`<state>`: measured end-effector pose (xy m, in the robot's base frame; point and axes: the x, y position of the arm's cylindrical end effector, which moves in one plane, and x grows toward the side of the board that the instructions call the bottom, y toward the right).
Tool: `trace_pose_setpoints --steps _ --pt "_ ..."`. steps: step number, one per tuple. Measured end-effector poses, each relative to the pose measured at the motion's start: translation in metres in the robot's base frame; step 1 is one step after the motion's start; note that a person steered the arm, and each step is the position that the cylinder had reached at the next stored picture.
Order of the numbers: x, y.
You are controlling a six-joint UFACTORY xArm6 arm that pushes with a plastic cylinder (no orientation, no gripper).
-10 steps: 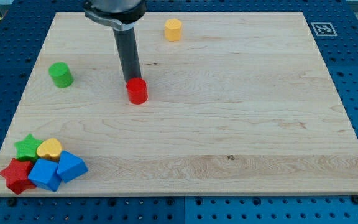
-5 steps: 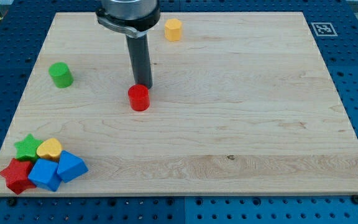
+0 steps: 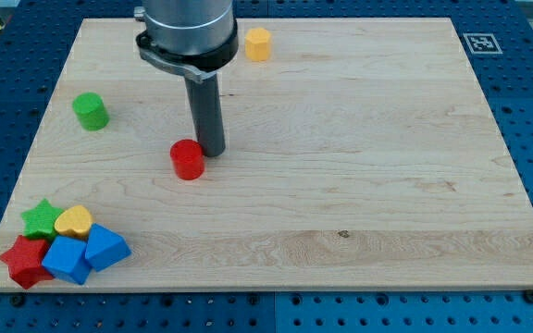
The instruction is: Move the red circle into the group of blocks
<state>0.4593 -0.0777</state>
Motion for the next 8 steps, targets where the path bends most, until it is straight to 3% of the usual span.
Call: trace_pose_setpoints --steps 8 --pt "0.056 -0.068"
